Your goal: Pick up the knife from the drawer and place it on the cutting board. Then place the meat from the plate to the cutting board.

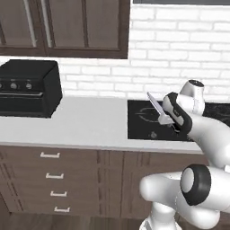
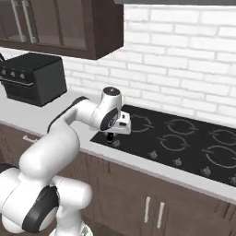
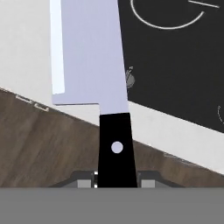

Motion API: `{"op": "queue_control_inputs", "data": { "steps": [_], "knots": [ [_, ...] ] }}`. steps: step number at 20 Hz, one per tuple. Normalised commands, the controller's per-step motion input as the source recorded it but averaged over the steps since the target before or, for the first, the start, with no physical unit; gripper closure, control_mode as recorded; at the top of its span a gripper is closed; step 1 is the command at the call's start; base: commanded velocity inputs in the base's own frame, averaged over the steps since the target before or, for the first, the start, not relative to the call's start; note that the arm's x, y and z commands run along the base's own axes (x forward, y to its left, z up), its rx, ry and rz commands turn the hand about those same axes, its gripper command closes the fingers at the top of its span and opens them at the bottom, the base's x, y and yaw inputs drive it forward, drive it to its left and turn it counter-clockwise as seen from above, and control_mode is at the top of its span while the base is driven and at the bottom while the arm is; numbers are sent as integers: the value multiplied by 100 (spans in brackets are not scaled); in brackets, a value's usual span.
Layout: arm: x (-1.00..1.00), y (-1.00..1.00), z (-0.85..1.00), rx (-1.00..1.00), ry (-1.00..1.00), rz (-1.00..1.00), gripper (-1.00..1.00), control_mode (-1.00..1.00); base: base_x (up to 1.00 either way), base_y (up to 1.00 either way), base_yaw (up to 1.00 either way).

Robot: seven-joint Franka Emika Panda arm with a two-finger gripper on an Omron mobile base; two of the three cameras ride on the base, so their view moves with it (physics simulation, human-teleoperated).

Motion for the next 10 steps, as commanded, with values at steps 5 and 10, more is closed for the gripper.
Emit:
{"op": "queue_control_inputs", "data": {
  "steps": [5, 10],
  "knots": [
    [0, 0, 0, 0, 0, 0, 100, 100, 5, 48, 73],
    [0, 0, 0, 0, 0, 0, 100, 100, 0, 48, 69]
  ]
}}
